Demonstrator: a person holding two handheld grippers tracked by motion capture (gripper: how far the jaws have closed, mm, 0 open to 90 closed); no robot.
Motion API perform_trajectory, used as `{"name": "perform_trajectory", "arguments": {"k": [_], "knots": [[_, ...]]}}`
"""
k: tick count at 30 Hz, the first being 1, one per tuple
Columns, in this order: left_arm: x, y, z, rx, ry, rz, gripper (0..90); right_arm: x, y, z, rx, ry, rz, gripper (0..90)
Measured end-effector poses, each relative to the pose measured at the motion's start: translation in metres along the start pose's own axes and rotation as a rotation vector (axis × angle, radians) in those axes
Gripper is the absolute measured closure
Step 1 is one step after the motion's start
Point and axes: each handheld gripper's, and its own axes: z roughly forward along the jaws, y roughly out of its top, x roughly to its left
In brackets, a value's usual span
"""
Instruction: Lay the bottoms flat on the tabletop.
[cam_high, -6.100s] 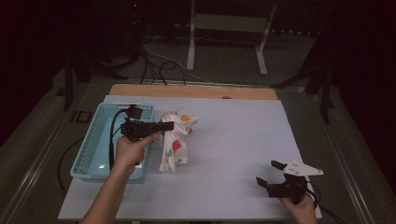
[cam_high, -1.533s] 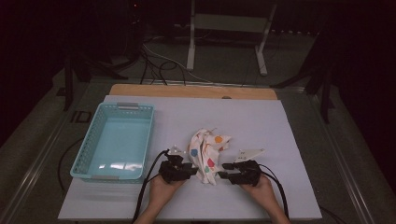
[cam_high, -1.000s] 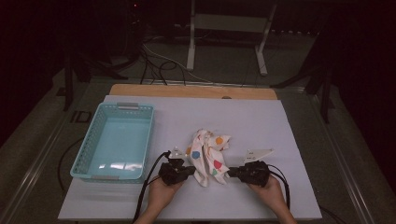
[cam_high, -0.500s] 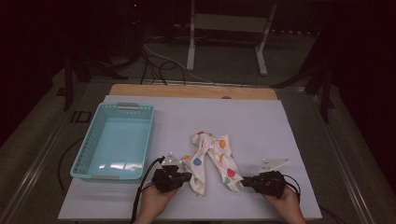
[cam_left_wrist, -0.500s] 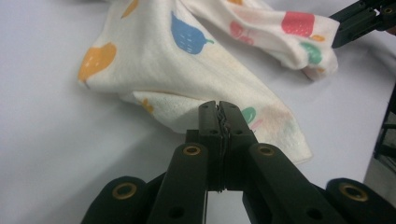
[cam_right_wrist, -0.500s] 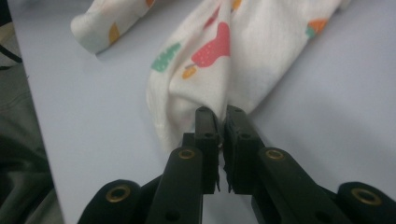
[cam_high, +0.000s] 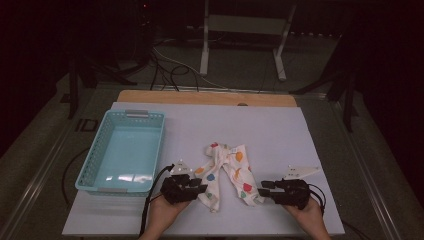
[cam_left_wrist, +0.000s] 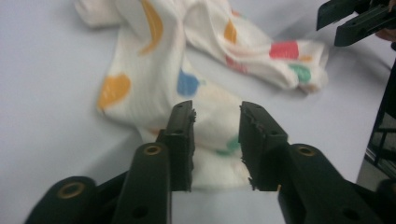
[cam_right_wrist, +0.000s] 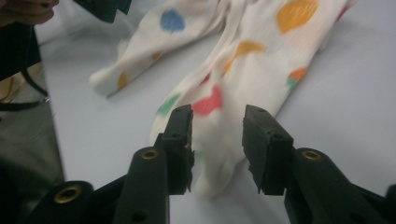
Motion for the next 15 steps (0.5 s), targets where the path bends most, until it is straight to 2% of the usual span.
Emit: {"name": "perform_trajectory", "arguments": {"k": [1,4,8,11,15], "knots": [[0.001,0.001,0.003,-0.008,0.006,0.0,59.1,-0.004,0.003,0.005,-0.018,-0.004,0.005,58.4],[0.005,0.002,0.013,-0.018,0.021,-0.005,57.1,-0.009,0.003,0.017,-0.005,-0.028,0.005,56.3],[0.01,0.003,0.027,0.002,0.052,-0.008,56.6,-0.014,0.002,0.034,0.016,-0.045,0.007,56.7],[0.012,0.004,0.035,0.012,0.053,-0.013,68.9,-0.014,0.002,0.044,0.031,-0.05,-0.015,62.4],[0.01,0.004,0.043,0.03,0.051,-0.014,81.5,-0.012,-0.001,0.053,0.075,-0.068,-0.049,78.2]]}}
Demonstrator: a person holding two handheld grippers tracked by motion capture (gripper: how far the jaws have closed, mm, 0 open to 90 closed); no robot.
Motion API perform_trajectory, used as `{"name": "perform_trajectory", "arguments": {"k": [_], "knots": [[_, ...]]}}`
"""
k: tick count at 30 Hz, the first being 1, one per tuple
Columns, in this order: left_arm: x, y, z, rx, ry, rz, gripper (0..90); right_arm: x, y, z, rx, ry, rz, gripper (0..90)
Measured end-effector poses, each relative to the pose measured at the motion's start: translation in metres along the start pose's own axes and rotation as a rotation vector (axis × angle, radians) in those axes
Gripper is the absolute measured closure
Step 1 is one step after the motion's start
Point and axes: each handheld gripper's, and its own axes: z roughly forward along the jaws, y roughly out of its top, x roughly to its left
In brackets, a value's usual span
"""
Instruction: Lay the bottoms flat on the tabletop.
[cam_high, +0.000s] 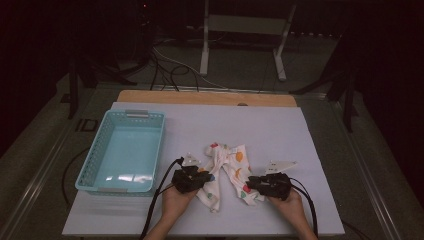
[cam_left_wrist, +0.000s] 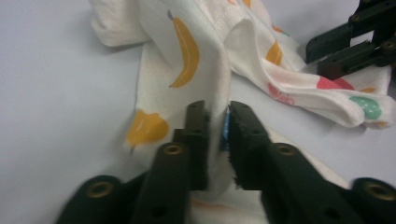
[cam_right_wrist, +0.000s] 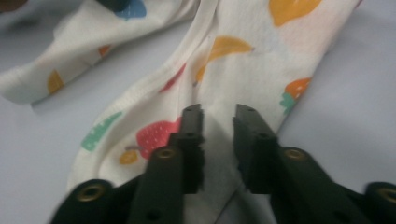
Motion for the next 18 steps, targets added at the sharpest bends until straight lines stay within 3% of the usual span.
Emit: {"name": "perform_trajectory", "arguments": {"k": [2,12,16,18], "knots": [[-0.003,0.0,0.002,0.006,-0.005,0.008,85.6,0.0,0.0,0.0,0.004,0.007,-0.011,89.3],[-0.02,0.002,0.0,0.006,-0.06,0.045,88.6,0.0,-0.01,-0.028,0.041,0.0,-0.011,90.0],[-0.023,-0.002,-0.003,0.011,-0.061,0.059,88.5,0.003,-0.017,-0.039,0.039,0.01,0.002,90.0],[-0.022,-0.001,-0.006,0.005,-0.051,0.054,80.8,0.002,-0.016,-0.038,0.031,0.018,0.0,87.5]]}}
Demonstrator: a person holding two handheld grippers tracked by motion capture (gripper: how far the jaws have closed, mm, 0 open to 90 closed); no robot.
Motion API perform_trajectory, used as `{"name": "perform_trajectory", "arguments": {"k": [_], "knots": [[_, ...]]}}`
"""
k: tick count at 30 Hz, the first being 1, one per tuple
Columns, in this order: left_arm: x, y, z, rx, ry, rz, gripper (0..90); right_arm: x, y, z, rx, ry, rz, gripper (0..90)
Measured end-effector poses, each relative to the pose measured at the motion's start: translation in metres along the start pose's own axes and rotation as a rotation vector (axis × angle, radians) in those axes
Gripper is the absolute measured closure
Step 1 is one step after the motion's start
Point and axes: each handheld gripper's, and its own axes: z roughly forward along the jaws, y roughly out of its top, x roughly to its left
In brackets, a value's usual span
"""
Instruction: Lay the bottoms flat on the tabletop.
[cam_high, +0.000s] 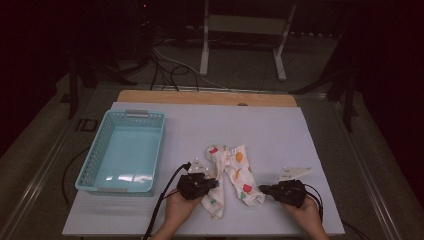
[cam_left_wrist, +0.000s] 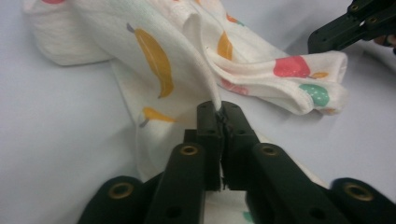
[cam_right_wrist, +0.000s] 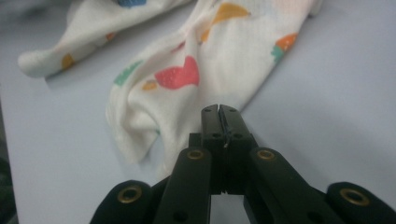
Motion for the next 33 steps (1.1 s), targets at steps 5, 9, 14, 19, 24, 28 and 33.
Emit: {"name": "perform_trajectory", "arguments": {"k": [5,9,14,19,24,28,33], "knots": [[0.011,0.01,-0.007,-0.052,0.014,-0.049,58.3,-0.009,0.018,0.011,-0.051,0.003,0.05,58.9],[0.018,0.017,-0.003,-0.053,0.025,-0.077,52.7,-0.015,0.039,0.028,-0.03,-0.053,0.049,43.9],[0.023,0.02,0.009,-0.029,0.02,-0.072,69.8,-0.023,0.052,0.048,-0.008,-0.105,0.025,53.3],[0.027,0.02,0.017,-0.018,0.028,-0.083,86.1,-0.024,0.052,0.061,0.019,-0.111,0.029,78.7],[0.026,0.022,0.017,-0.02,0.025,-0.074,90.0,-0.024,0.049,0.058,0.016,-0.089,0.008,89.9],[0.024,0.022,0.015,-0.027,0.01,-0.076,90.0,-0.025,0.047,0.045,0.001,-0.087,0.025,90.0],[0.019,0.022,0.012,-0.022,0.001,-0.054,90.0,-0.026,0.037,0.026,0.013,-0.092,0.028,90.0]]}}
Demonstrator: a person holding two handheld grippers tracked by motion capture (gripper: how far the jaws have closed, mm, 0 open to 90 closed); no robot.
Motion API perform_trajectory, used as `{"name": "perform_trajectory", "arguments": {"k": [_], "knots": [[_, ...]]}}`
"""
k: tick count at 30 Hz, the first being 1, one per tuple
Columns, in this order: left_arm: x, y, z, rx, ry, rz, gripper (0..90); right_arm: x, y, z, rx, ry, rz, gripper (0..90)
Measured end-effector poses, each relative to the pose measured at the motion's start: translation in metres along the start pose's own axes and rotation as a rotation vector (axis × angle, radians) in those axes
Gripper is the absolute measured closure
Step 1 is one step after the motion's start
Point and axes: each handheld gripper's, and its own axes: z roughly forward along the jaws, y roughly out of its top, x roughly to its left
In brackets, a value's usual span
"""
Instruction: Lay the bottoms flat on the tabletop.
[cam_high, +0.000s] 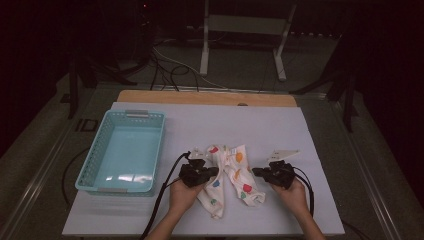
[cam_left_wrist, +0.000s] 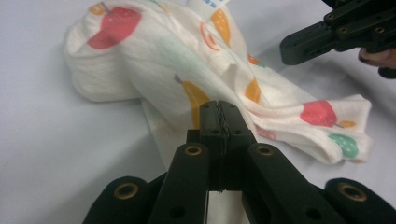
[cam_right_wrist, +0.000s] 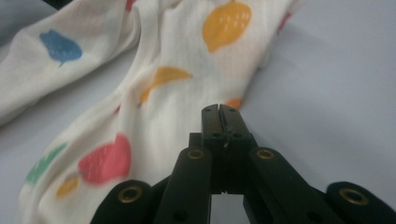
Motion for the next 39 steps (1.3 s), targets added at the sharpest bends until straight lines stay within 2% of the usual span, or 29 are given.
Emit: {"name": "perform_trajectory", "arguments": {"k": [6,7,8,9,11,12,13,14,16,17,18,19,22,29,32,36,37,38,39], "knots": [[0.002,-0.001,-0.001,0.007,0.017,0.001,90.0,0.002,0.003,-0.004,-0.02,0.022,-0.009,87.9],[0.004,-0.001,-0.001,0.012,0.021,-0.001,90.0,0.001,0.006,0.007,-0.025,0.031,0.005,66.9],[0.004,-0.001,-0.001,0.012,0.021,-0.001,90.0,0.001,0.006,0.007,-0.025,0.031,0.005,66.9],[0.006,-0.001,0.0,0.018,0.021,-0.004,90.0,0.0,0.006,0.015,-0.02,0.0,0.015,54.8],[0.006,-0.001,0.001,0.022,0.024,-0.004,90.0,-0.001,0.006,0.02,-0.017,-0.01,0.026,53.5],[0.007,-0.002,0.003,0.029,0.023,-0.003,90.0,-0.001,0.005,0.024,-0.023,-0.002,0.039,54.0],[0.007,-0.002,0.004,0.034,0.025,-0.003,90.0,0.0,0.004,0.03,-0.027,-0.017,0.038,58.1],[0.008,-0.003,0.005,0.037,0.024,-0.004,90.0,0.001,0.004,0.032,-0.045,-0.019,0.047,63.1],[0.007,-0.003,0.008,0.035,0.014,-0.013,90.0,0.001,0.006,0.034,-0.046,-0.021,0.04,81.1],[0.006,-0.004,0.009,0.036,0.009,-0.015,90.0,0.001,0.006,0.035,-0.043,-0.02,0.025,86.4],[0.005,-0.004,0.009,0.035,0.002,-0.014,90.0,0.001,0.006,0.035,-0.046,-0.004,0.035,87.6],[0.004,-0.005,0.01,0.039,-0.004,-0.012,90.0,0.001,0.006,0.034,-0.044,0.003,0.045,88.2],[-0.001,-0.008,0.009,0.044,-0.013,0.0,90.0,0.002,0.003,0.026,-0.024,0.002,0.025,88.8],[-0.003,-0.015,0.004,0.046,-0.02,-0.005,90.0,0.011,-0.007,-0.012,0.002,-0.004,-0.019,88.8],[-0.003,-0.017,0.002,0.052,-0.02,0.003,90.0,0.014,-0.016,-0.025,0.01,-0.009,-0.015,88.8],[-0.003,-0.015,-0.002,0.033,-0.024,-0.009,90.0,0.013,-0.029,-0.033,0.042,0.004,0.008,88.7],[-0.002,-0.01,-0.006,0.021,-0.02,-0.006,90.0,0.012,-0.037,-0.037,0.061,0.005,0.023,87.0],[-0.002,-0.01,-0.006,0.021,-0.02,-0.006,87.8,0.011,-0.038,-0.039,0.04,0.016,0.034,83.4],[0.0,-0.004,-0.007,0.012,-0.029,-0.016,83.1,0.009,-0.038,-0.041,0.019,0.018,0.047,78.5]]}}
